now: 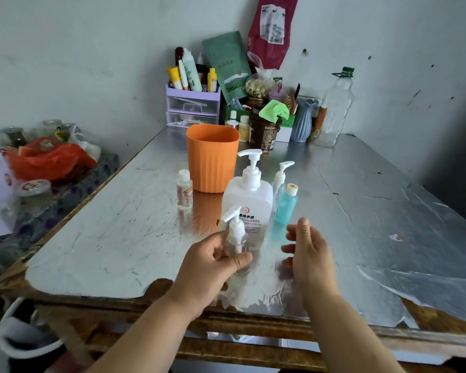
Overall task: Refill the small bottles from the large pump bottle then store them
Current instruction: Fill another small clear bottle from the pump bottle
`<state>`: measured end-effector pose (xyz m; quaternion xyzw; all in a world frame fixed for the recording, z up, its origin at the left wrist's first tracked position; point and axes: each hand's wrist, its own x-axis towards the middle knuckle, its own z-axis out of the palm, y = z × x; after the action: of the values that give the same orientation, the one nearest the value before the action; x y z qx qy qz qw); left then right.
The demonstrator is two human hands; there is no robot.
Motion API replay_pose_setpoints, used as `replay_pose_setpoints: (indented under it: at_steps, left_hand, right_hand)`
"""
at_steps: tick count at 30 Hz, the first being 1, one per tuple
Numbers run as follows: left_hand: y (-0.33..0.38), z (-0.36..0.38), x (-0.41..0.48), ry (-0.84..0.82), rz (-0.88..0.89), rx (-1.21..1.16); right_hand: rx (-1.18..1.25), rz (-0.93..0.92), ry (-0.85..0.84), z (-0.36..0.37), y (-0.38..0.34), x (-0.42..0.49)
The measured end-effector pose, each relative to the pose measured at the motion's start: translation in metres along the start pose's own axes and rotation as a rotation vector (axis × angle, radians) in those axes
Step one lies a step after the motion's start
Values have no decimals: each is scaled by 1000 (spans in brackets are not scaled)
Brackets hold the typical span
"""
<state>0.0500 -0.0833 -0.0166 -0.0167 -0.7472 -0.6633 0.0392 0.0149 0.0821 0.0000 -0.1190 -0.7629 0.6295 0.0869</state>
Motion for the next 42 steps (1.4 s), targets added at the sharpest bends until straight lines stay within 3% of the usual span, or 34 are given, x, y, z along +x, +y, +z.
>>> replay_pose_setpoints:
  at_steps: [6, 15, 22, 30, 36, 38, 42]
  left_hand:
    - [1, -16, -2, 123, -45, -120]
    - [6, -66, 38, 493, -47, 191]
    - [-9, -77, 73, 629, -148, 245]
    - [-15, -71, 86, 673, -152, 292]
    - [-18, -65, 73, 859, -130, 334]
    - [-15, -60, 63, 845, -58, 347]
    - [-13, -50, 46, 567, 181, 504]
  right_hand:
    - [-190, -19, -79, 1, 17, 6]
    - [-332, -73, -59, 7, 20, 16]
    - [-308, -62, -65, 9, 22, 15]
    - [-323, -105, -49, 9, 25, 18]
    - [-315, -124, -16, 13, 25, 19]
    - [-275, -110, 22, 13, 25, 21]
    - [-126, -111, 110, 12, 18, 37]
